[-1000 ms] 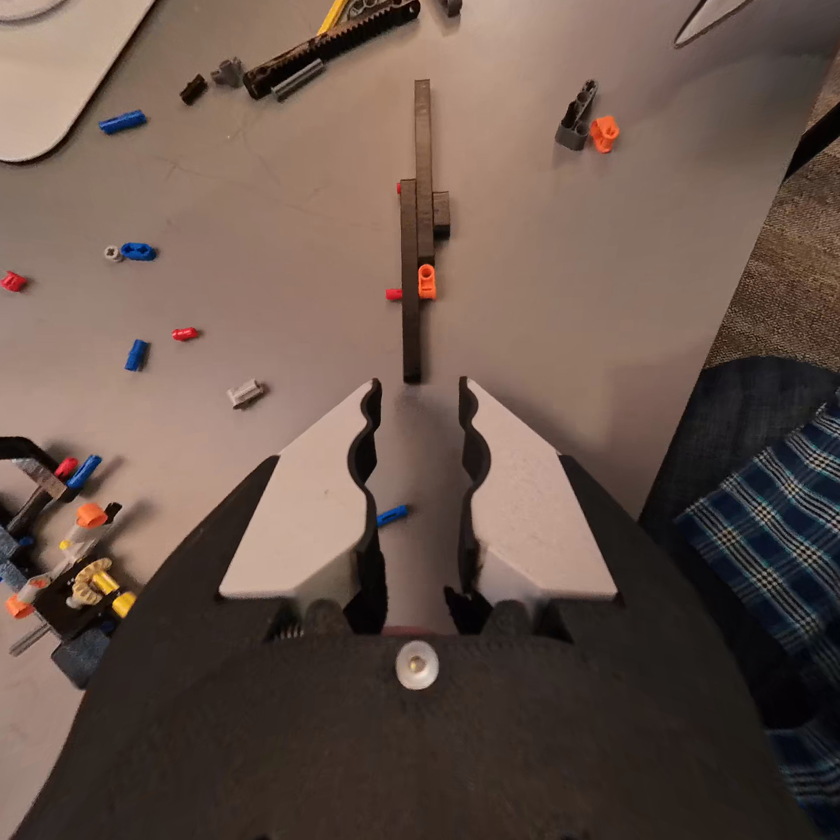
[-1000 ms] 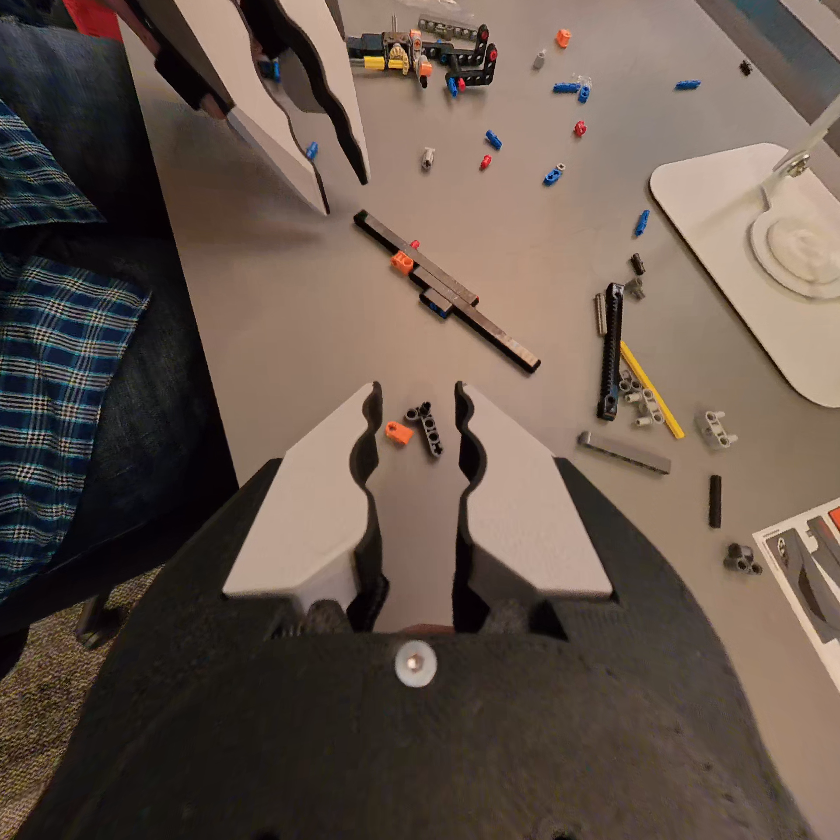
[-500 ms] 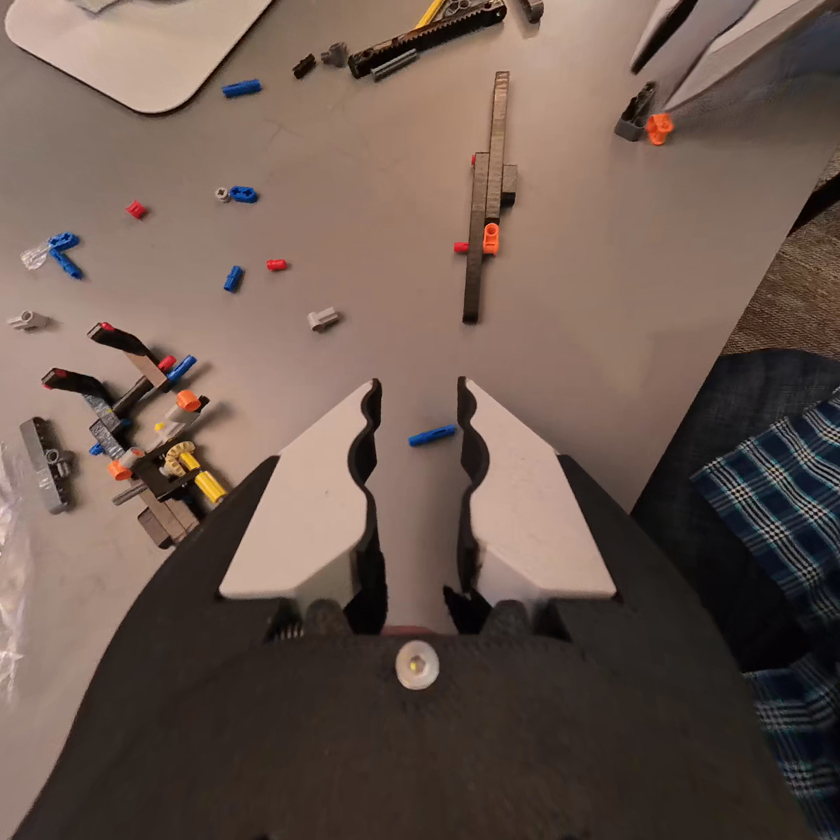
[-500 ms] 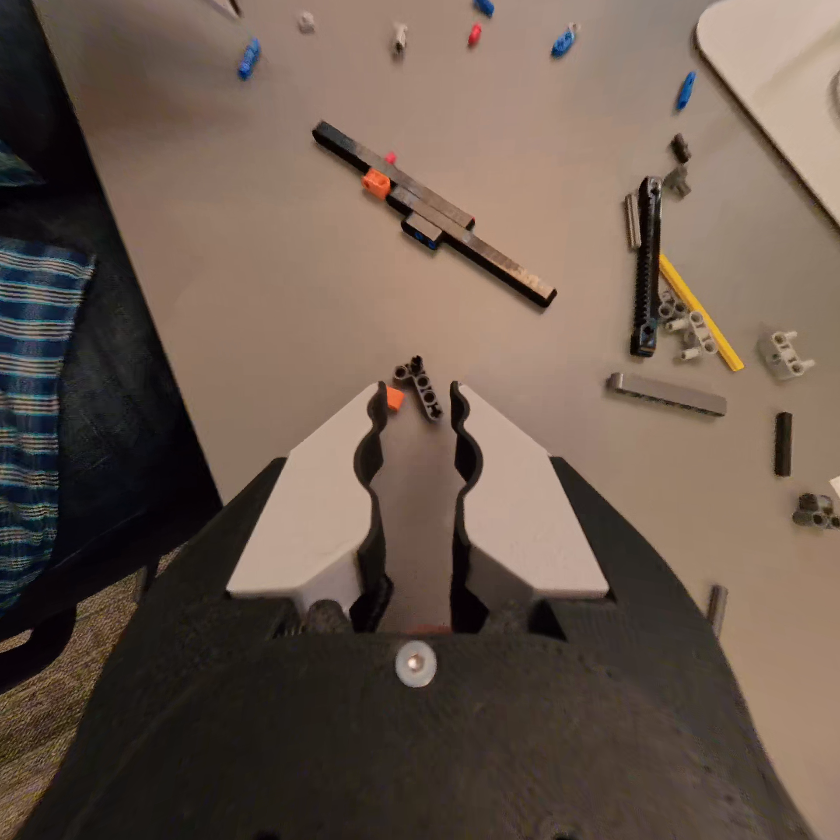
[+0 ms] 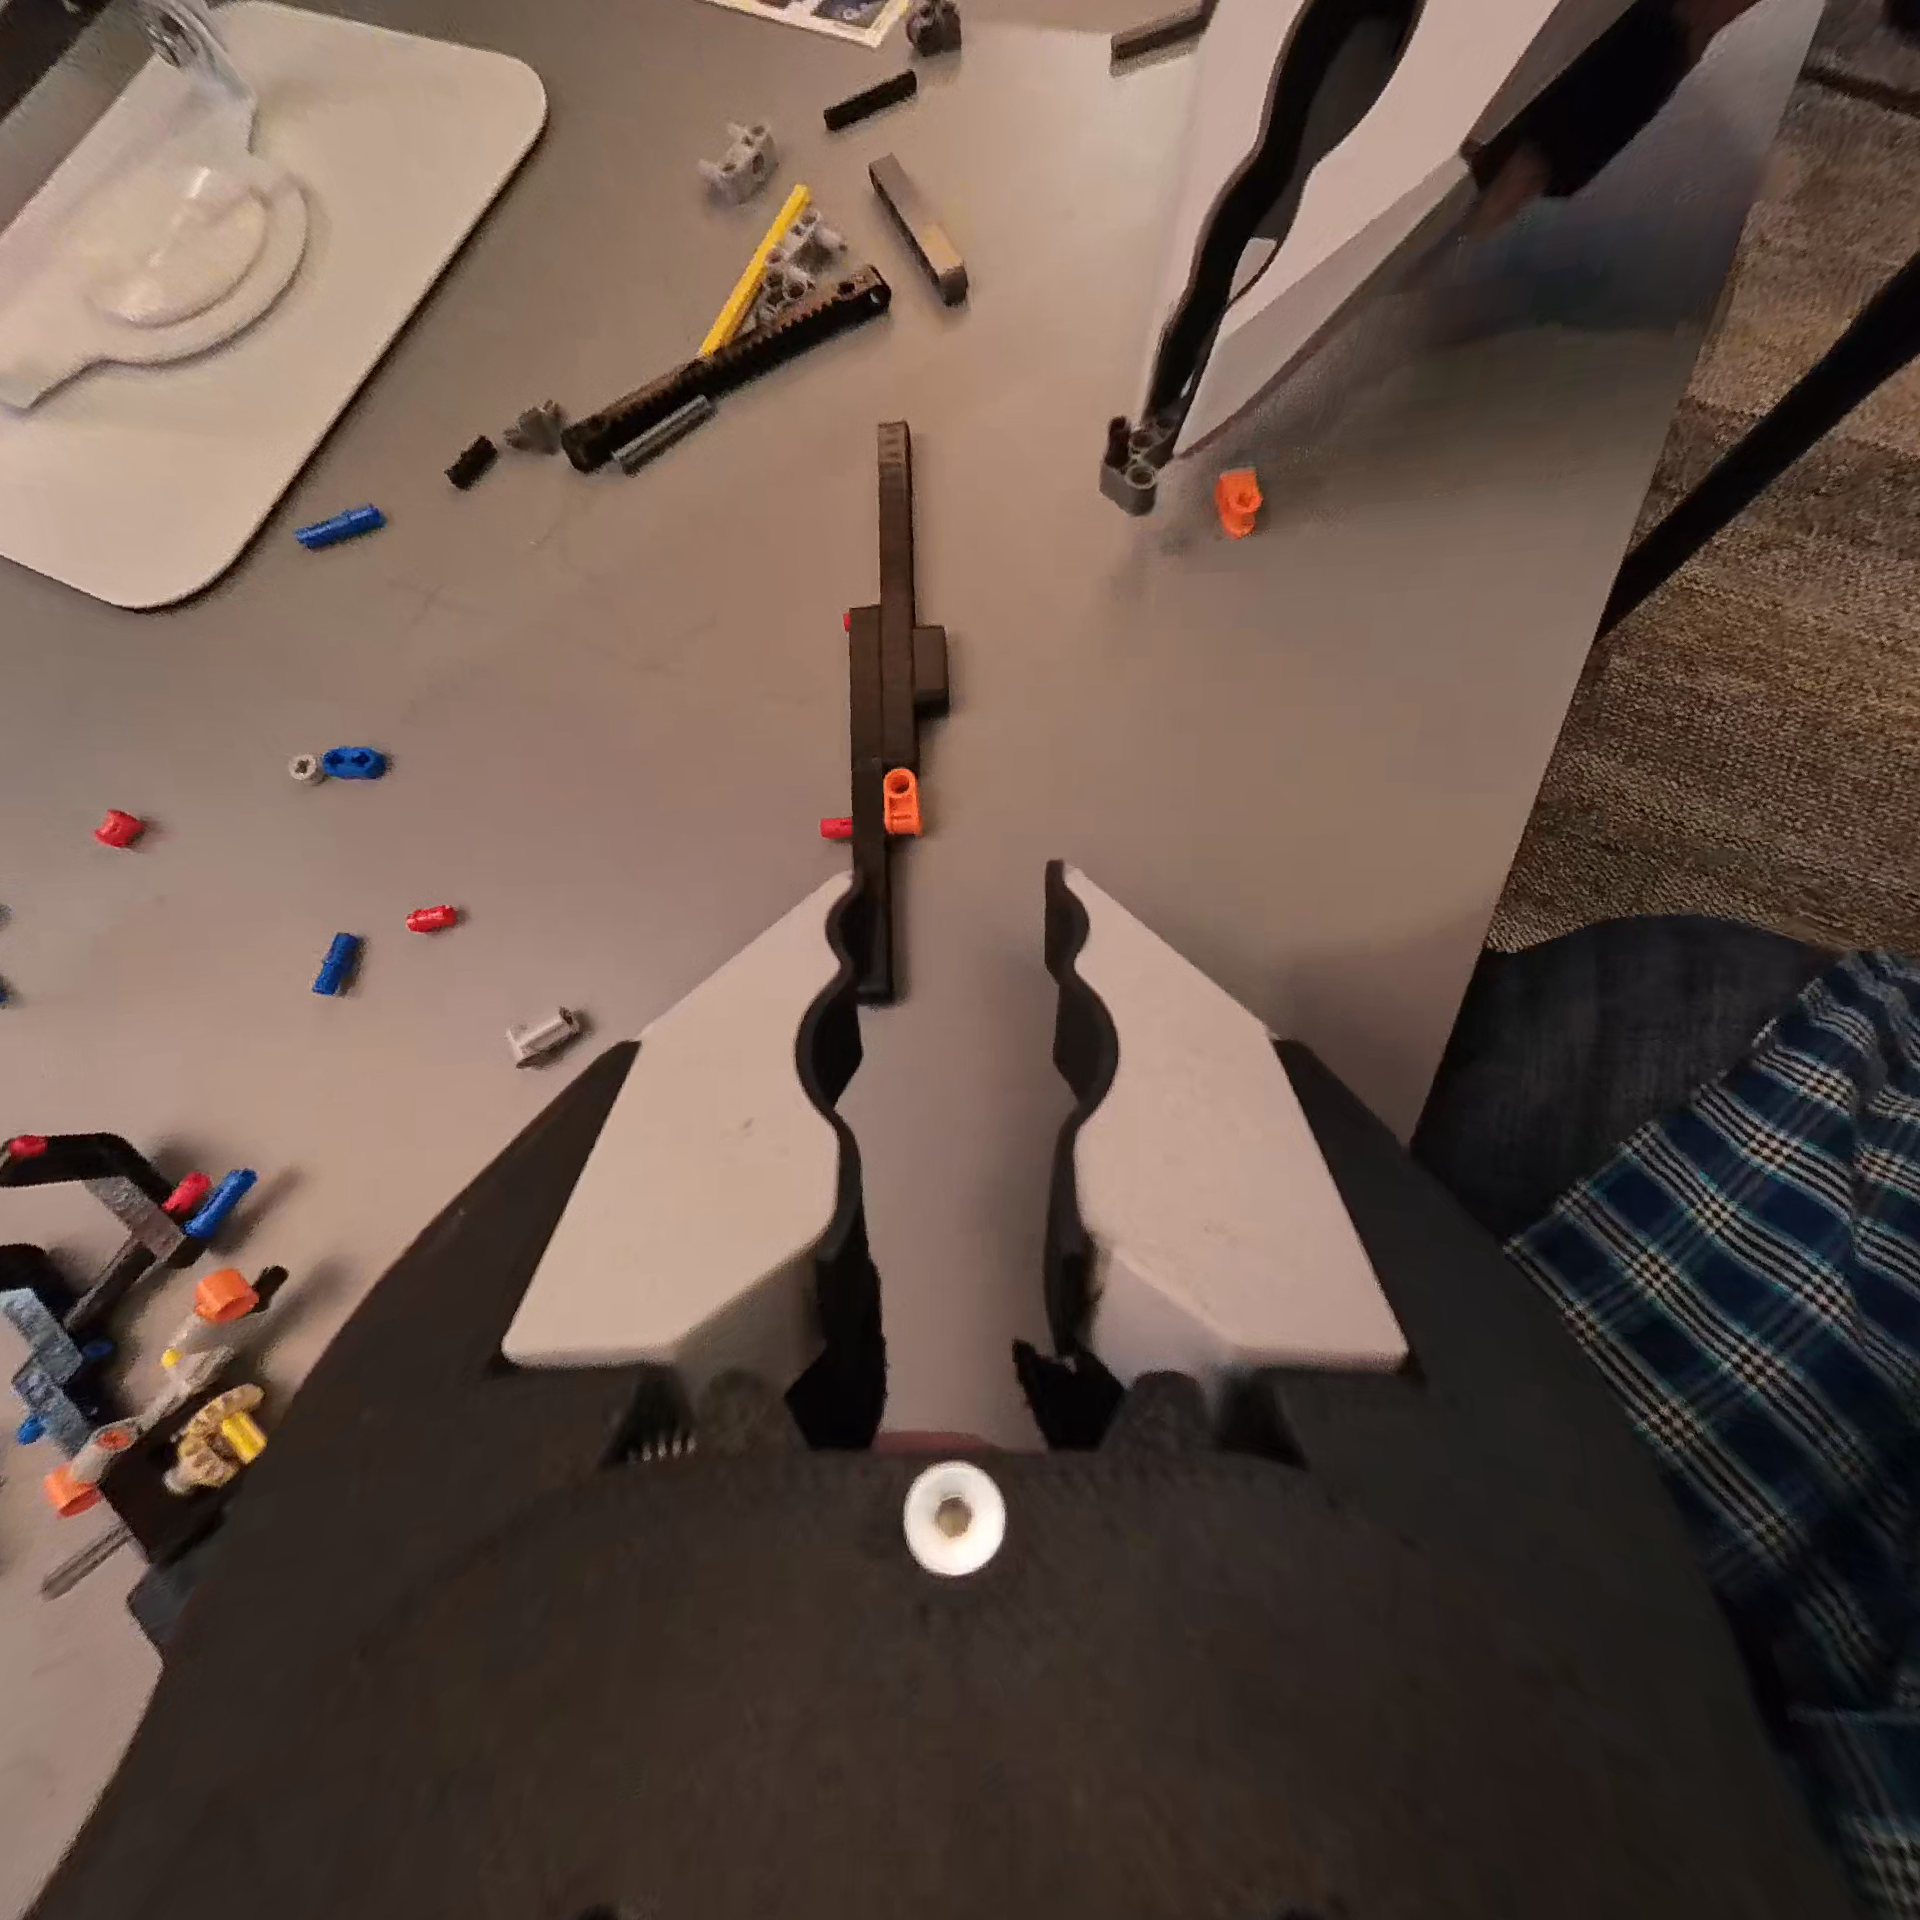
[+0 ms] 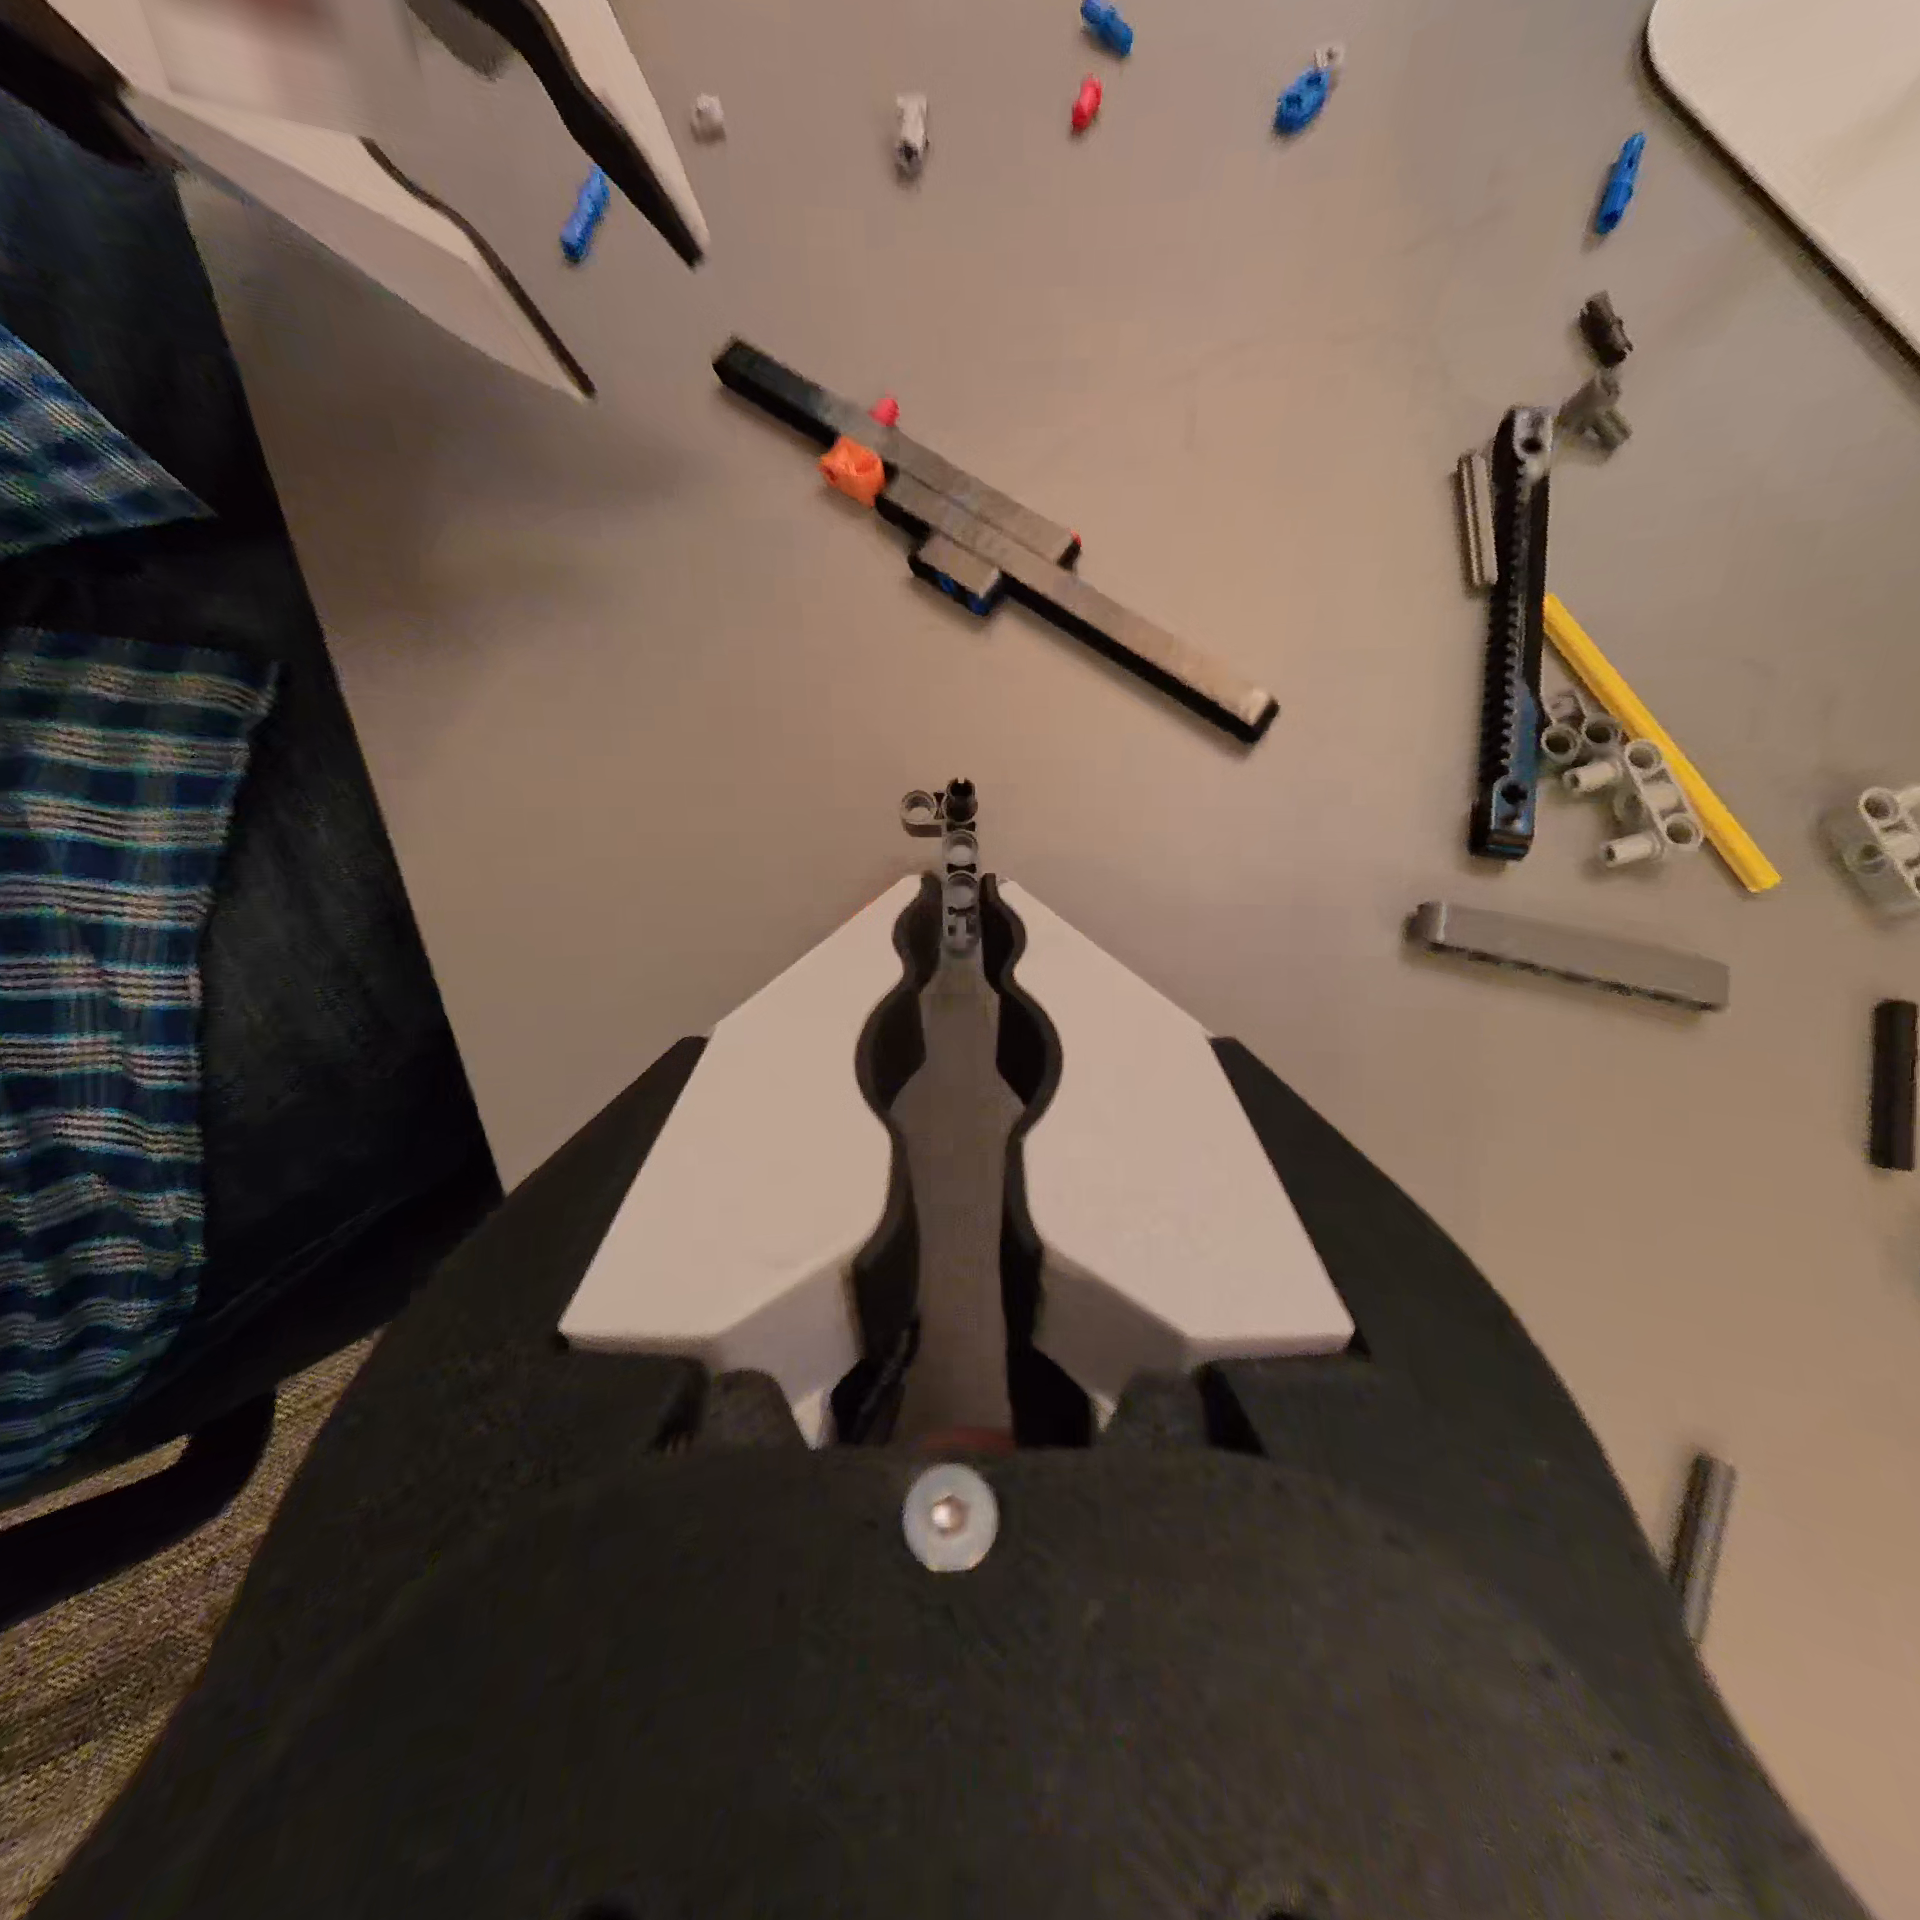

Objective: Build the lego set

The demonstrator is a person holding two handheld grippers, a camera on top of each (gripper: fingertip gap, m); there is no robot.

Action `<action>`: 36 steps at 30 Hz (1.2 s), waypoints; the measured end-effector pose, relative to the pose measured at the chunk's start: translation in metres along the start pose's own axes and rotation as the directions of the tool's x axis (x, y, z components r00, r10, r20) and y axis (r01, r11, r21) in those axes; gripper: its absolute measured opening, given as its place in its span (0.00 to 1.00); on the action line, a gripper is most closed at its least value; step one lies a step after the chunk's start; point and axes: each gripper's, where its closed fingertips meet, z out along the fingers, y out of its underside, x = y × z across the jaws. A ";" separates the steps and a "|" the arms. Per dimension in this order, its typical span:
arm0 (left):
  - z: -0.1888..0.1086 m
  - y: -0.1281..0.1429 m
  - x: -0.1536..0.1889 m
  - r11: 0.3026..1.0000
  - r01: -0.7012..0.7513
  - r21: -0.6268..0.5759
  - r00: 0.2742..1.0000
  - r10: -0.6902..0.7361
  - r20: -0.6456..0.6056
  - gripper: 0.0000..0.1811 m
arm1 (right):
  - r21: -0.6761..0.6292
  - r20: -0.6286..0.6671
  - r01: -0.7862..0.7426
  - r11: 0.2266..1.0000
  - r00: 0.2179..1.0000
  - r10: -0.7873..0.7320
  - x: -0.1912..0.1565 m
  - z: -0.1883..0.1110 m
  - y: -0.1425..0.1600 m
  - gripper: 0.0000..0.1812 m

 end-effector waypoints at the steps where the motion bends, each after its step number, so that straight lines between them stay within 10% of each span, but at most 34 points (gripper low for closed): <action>1: -0.001 -0.003 -0.001 1.000 -0.002 0.012 1.000 0.002 0.012 0.17 | 0.010 0.011 0.005 1.000 1.000 -0.006 -0.003 0.000 -0.007 0.03; 17: -0.001 -0.037 0.024 0.983 -0.114 0.145 0.992 0.119 -0.028 0.07 | 0.079 0.174 0.184 0.980 0.965 -0.196 -0.061 0.015 -0.079 0.03; 28: -0.009 -0.034 0.020 0.952 0.222 0.210 0.967 -0.187 -0.174 0.07 | 0.166 0.116 0.157 0.974 0.977 -0.178 -0.063 0.017 -0.085 0.10; 36: -0.020 -0.043 0.028 0.831 0.522 0.193 0.798 -0.395 -0.456 0.07 | 0.147 -0.152 0.540 0.829 0.840 -0.521 -0.065 0.011 -0.094 0.07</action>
